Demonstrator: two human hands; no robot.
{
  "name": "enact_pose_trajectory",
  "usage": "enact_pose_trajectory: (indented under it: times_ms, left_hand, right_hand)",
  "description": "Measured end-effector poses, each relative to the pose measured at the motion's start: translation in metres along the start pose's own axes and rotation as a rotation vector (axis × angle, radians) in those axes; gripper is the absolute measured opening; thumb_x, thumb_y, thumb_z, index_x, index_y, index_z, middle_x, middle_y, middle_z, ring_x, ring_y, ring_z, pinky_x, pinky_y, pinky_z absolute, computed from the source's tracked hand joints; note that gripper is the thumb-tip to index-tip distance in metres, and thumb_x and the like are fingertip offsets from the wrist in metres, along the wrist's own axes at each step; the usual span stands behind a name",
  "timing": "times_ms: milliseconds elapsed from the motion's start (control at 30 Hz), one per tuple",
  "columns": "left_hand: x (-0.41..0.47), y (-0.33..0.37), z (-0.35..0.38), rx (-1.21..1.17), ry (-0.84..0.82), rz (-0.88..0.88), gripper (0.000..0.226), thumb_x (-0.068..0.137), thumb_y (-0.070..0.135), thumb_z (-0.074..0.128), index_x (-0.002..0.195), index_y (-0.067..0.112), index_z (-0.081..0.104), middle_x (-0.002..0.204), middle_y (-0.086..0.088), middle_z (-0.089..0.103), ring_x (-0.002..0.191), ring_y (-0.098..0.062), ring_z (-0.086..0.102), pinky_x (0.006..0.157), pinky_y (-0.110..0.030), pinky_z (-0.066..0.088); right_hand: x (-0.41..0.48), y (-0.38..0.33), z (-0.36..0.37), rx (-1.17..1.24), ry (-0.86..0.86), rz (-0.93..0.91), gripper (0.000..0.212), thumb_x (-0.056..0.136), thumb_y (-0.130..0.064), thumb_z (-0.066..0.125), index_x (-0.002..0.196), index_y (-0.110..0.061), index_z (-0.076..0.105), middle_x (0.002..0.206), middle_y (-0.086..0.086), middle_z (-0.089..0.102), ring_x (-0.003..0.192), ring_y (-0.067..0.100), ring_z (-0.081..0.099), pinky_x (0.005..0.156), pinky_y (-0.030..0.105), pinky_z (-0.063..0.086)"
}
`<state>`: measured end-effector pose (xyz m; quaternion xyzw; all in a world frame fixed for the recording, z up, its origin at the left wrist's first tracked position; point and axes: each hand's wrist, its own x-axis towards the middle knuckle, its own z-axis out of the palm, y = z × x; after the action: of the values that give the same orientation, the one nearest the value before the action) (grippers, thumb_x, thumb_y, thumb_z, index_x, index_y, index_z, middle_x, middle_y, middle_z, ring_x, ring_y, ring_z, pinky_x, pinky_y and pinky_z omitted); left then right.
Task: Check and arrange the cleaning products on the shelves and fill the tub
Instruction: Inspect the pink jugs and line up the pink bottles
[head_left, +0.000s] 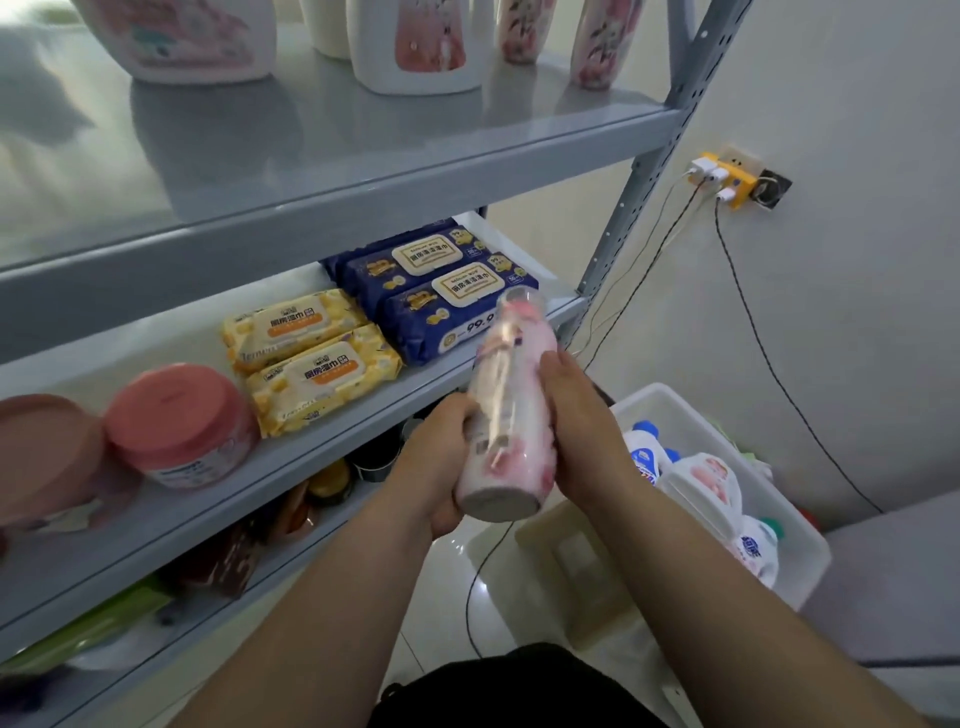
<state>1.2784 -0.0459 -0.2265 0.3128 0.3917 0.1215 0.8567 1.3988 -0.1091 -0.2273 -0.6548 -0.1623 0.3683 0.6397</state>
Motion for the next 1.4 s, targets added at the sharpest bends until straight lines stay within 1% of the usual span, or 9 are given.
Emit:
enact_pose_trajectory:
  times_ms: [100, 300, 533, 733, 900, 1000, 1100, 1167, 1400]
  left_hand:
    - [-0.007, -0.002, -0.005, -0.314, -0.143, -0.108, 0.046, 0.087, 0.029, 0.056, 0.122, 0.001, 0.062, 0.093, -0.020, 0.071, 0.073, -0.031, 0.069, 0.066, -0.035, 0.060]
    - [-0.009, -0.011, -0.015, -0.540, -0.336, -0.165, 0.056, 0.078, 0.039, 0.059, 0.107, -0.006, 0.075, 0.099, -0.021, 0.070, 0.070, -0.030, 0.069, 0.057, -0.033, 0.059]
    - [-0.005, -0.010, -0.014, -0.217, -0.037, 0.121, 0.033, 0.101, 0.020, 0.053, 0.132, 0.012, 0.058, 0.110, -0.016, 0.074, 0.095, -0.032, 0.073, 0.086, -0.046, 0.059]
    - [-0.015, -0.006, -0.010, 0.214, 0.115, 0.421, 0.039, 0.099, 0.023, 0.062, 0.121, 0.049, 0.044, 0.120, 0.000, 0.066, 0.101, -0.023, 0.073, 0.083, -0.047, 0.063]
    - [-0.020, -0.004, -0.018, 0.415, 0.000, 0.566, 0.039, 0.098, 0.013, 0.052, 0.121, 0.043, 0.061, 0.130, -0.001, 0.054, 0.112, -0.017, 0.066, 0.087, -0.037, 0.062]
    - [-0.024, -0.002, -0.020, 0.468, -0.018, 0.574, 0.038, 0.088, 0.019, 0.053, 0.120, 0.036, 0.063, 0.120, 0.002, 0.065, 0.110, -0.015, 0.067, 0.087, -0.036, 0.062]
    - [-0.023, -0.002, -0.021, 0.482, 0.010, 0.562, 0.037, 0.086, 0.023, 0.059, 0.121, 0.034, 0.061, 0.116, 0.004, 0.067, 0.107, -0.014, 0.068, 0.083, -0.036, 0.063]
    - [-0.023, -0.001, -0.024, 0.473, 0.033, 0.546, 0.036, 0.094, 0.020, 0.064, 0.125, 0.034, 0.058, 0.117, 0.004, 0.066, 0.106, -0.012, 0.068, 0.081, -0.034, 0.063]
    - [-0.018, 0.006, -0.043, 0.347, 0.079, 0.394, 0.049, 0.091, 0.013, 0.072, 0.121, 0.042, 0.047, 0.119, -0.001, 0.062, 0.099, -0.028, 0.073, 0.079, -0.046, 0.064]
  right_hand:
    - [-0.004, -0.014, -0.002, -0.078, -0.032, -0.118, 0.040, 0.105, -0.052, 0.048, 0.145, -0.042, 0.051, 0.130, -0.005, 0.065, 0.107, 0.006, 0.069, 0.072, 0.020, 0.061]
    - [-0.012, -0.023, 0.001, -0.072, -0.078, -0.185, 0.026, 0.108, -0.037, 0.048, 0.125, -0.056, 0.054, 0.131, -0.014, 0.059, 0.112, 0.002, 0.060, 0.068, 0.014, 0.058]
    - [-0.008, -0.009, 0.003, -0.206, -0.095, -0.037, 0.037, 0.103, -0.043, 0.056, 0.140, -0.047, 0.054, 0.130, -0.008, 0.066, 0.107, 0.016, 0.071, 0.087, 0.043, 0.063]
    - [-0.003, -0.003, 0.007, -0.065, -0.143, 0.209, 0.015, 0.103, -0.027, 0.055, 0.115, -0.029, 0.064, 0.102, 0.006, 0.077, 0.089, 0.028, 0.074, 0.084, 0.045, 0.060]
    - [-0.003, 0.000, 0.000, 0.204, -0.190, 0.408, 0.059, 0.089, -0.040, 0.062, 0.135, -0.003, 0.057, 0.101, 0.020, 0.071, 0.086, 0.035, 0.066, 0.083, 0.045, 0.055]
    - [-0.004, 0.011, -0.004, 0.349, -0.226, 0.502, 0.100, 0.039, -0.049, 0.096, 0.121, -0.003, 0.060, 0.085, 0.019, 0.074, 0.079, 0.031, 0.068, 0.074, 0.041, 0.052]
    - [-0.004, 0.014, -0.002, 0.370, -0.248, 0.462, 0.057, 0.082, -0.052, 0.063, 0.116, -0.006, 0.062, 0.091, 0.017, 0.070, 0.080, 0.029, 0.066, 0.075, 0.037, 0.052]
    - [-0.003, 0.014, 0.003, 0.400, -0.256, 0.438, 0.042, 0.092, -0.038, 0.050, 0.118, -0.008, 0.062, 0.097, 0.021, 0.071, 0.084, 0.033, 0.067, 0.076, 0.041, 0.056]
    - [0.003, 0.020, 0.004, 0.220, -0.379, 0.196, 0.059, 0.086, -0.011, 0.075, 0.140, -0.016, 0.052, 0.131, 0.020, 0.067, 0.116, 0.043, 0.068, 0.086, 0.058, 0.060]
